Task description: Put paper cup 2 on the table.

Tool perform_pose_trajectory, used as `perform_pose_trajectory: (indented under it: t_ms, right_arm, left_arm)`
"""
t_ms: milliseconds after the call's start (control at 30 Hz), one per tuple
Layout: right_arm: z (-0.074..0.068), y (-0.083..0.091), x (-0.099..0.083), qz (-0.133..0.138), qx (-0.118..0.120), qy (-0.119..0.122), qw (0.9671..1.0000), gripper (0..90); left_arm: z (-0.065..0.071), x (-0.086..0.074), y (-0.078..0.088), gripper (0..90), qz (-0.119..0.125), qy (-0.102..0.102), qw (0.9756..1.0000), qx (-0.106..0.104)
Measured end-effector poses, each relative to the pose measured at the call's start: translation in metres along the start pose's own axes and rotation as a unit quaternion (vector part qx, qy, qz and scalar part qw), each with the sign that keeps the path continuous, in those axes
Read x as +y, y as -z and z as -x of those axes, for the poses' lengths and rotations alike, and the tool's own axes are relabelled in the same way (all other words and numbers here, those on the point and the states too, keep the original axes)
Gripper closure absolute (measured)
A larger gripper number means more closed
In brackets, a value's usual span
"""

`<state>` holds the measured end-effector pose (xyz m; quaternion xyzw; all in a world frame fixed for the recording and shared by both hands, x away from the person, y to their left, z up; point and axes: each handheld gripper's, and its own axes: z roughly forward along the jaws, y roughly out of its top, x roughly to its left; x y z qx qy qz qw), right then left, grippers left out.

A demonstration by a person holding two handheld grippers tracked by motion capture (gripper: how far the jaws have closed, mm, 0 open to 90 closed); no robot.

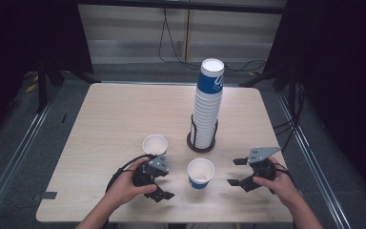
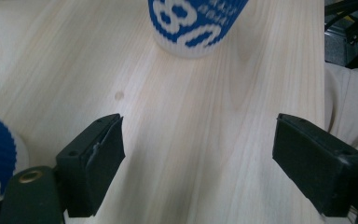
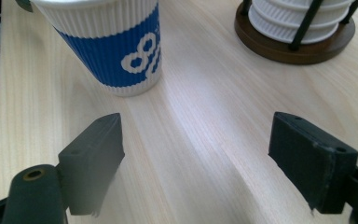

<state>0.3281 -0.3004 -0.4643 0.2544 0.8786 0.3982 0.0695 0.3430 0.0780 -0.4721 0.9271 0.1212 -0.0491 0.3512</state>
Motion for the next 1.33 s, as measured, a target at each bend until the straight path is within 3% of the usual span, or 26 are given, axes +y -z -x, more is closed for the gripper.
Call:
perform_pose_trajectory:
  t_ms: [633, 833, 867, 1067, 1333]
  right_arm:
    - [0.004, 0.000, -0.017, -0.010, -0.017, -0.007, 0.9998, 17.2]
    - [0.007, 0.001, -0.021, -0.009, -0.024, -0.012, 0.9996, 17.2]
    - [0.008, 0.001, -0.023, -0.010, -0.026, -0.011, 0.9996, 17.2]
    - [0.007, -0.001, -0.025, -0.022, -0.039, 0.002, 0.9990, 17.2]
    - [0.005, -0.007, -0.026, -0.044, -0.043, 0.024, 0.9978, 17.1]
  left_arm:
    - [-0.009, -0.042, 0.021, 17.6, 0.014, 0.006, 0.9998, 0.009]
    - [-0.017, -0.055, 0.029, 17.8, 0.019, 0.015, 0.9995, 0.021]
    - [-0.020, -0.059, 0.030, 17.8, 0.020, 0.015, 0.9991, 0.033]
    - [-0.025, -0.067, 0.030, 17.9, 0.019, 0.025, 0.9987, 0.040]
    - [-0.028, -0.073, 0.029, 17.3, 0.031, 0.002, 0.9980, 0.056]
